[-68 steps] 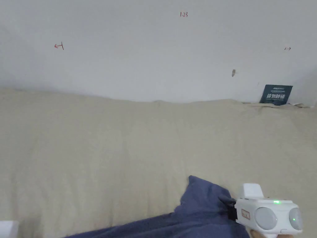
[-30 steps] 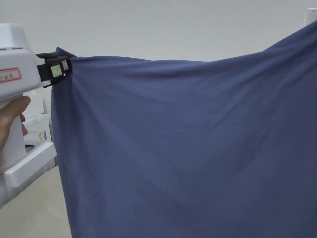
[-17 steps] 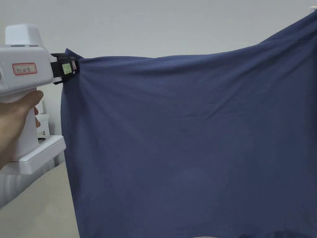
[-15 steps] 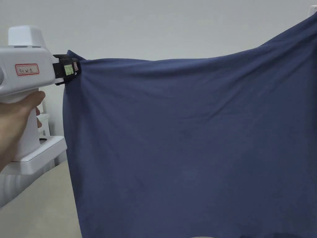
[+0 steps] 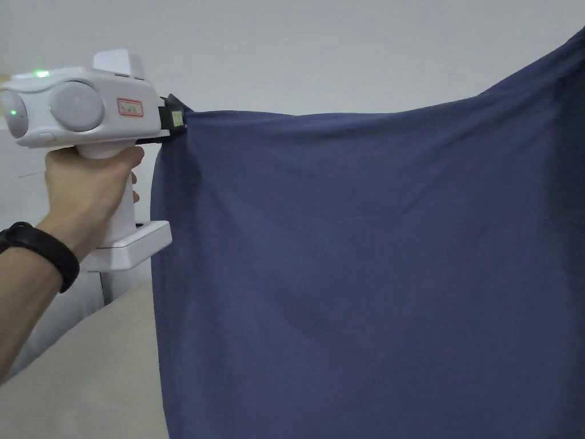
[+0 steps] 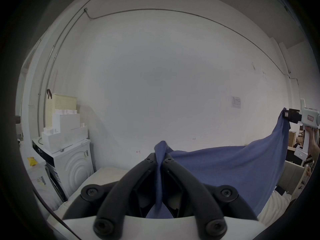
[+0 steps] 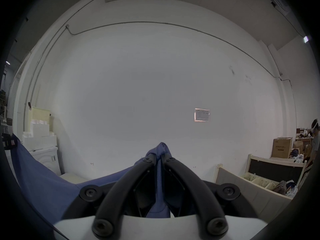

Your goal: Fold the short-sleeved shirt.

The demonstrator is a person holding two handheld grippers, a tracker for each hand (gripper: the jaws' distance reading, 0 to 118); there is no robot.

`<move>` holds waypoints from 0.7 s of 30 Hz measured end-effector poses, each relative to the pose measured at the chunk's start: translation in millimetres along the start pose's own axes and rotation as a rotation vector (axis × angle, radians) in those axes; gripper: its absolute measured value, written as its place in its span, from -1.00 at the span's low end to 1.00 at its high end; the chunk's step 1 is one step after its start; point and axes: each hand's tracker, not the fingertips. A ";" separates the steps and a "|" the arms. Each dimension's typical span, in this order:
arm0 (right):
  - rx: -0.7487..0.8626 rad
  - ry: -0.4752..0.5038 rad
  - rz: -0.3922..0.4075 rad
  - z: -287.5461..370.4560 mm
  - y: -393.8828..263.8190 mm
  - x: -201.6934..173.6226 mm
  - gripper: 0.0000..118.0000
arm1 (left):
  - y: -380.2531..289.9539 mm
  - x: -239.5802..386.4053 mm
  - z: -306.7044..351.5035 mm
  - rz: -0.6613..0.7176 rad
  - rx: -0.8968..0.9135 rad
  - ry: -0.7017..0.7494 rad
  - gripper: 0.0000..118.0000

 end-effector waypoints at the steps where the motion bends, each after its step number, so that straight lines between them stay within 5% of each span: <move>1: -0.002 -0.001 0.001 -10.3 -0.1 -2.1 -0.95 | -0.4 -1.6 -9.8 0.000 -0.006 -0.001 -0.95; 21: -0.051 0.043 0.077 -134.2 -47.9 -30.2 -0.95 | -44.4 0.6 -166.0 -0.076 -0.090 0.022 -0.95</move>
